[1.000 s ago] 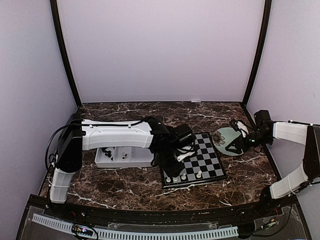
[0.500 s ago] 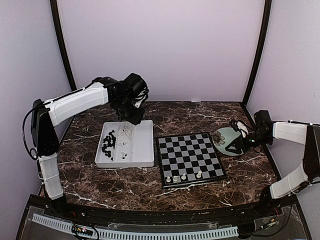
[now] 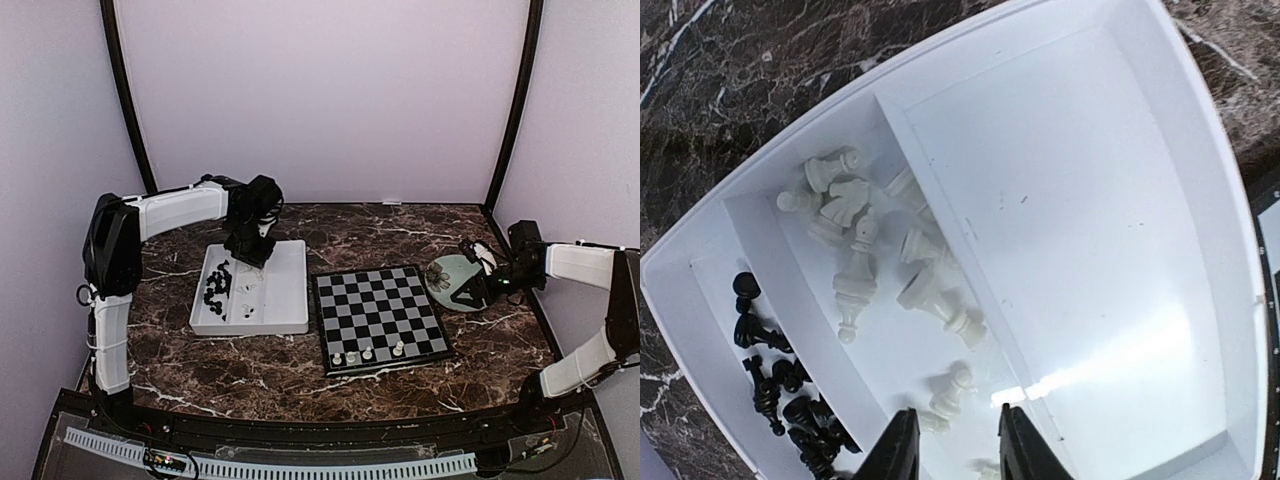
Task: Set up the chess pieces on the board
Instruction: Pick up the chess pile from the storage box, then pick up the bishop from the chess pile.
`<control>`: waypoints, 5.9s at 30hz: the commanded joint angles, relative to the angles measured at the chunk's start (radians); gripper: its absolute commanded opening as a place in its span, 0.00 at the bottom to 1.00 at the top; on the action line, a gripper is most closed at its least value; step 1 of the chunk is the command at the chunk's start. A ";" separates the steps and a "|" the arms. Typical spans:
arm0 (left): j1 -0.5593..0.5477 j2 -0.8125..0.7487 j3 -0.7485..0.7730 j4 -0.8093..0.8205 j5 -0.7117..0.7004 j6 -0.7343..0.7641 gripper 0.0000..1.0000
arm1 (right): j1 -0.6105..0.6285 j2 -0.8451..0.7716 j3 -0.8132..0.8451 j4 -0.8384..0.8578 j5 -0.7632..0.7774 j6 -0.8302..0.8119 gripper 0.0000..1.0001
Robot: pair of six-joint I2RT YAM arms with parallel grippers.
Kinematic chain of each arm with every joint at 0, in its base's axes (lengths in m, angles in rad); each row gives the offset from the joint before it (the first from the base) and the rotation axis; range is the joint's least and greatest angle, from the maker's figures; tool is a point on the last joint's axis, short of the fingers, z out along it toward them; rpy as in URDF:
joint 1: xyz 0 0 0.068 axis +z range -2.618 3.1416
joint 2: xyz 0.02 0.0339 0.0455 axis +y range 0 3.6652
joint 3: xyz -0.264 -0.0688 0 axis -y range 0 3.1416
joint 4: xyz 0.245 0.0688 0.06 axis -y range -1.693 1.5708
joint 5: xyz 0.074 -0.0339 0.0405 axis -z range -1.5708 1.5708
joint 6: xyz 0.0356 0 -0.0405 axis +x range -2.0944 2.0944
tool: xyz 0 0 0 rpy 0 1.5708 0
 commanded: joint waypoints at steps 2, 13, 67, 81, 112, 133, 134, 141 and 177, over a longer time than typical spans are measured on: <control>0.044 0.031 -0.010 -0.015 -0.003 0.035 0.28 | -0.001 -0.002 0.013 -0.001 0.009 -0.009 0.62; 0.062 0.126 0.034 -0.009 -0.066 0.093 0.30 | -0.001 0.002 0.013 -0.001 0.014 -0.010 0.62; 0.088 0.229 0.094 -0.102 -0.144 -0.020 0.04 | -0.001 0.013 0.015 -0.003 0.011 -0.011 0.62; 0.086 -0.125 -0.144 0.074 0.136 0.041 0.00 | 0.006 -0.026 0.034 -0.017 -0.012 -0.007 0.61; -0.008 -0.590 -0.777 0.807 0.666 0.129 0.01 | 0.707 0.655 1.059 0.089 -0.167 0.539 0.65; -0.024 -0.587 -0.777 0.815 0.697 0.145 0.01 | 0.781 0.766 1.088 0.186 -0.229 0.675 0.51; -0.024 -0.587 -0.778 0.812 0.694 0.145 0.01 | 0.782 0.768 1.086 0.188 -0.232 0.677 0.49; -0.024 -0.587 -0.780 0.812 0.685 0.145 0.01 | 0.793 0.760 1.066 0.203 -0.274 0.681 0.36; -0.027 -0.572 -0.780 0.806 0.673 0.149 0.01 | 0.802 0.699 1.063 0.144 -0.211 0.623 0.29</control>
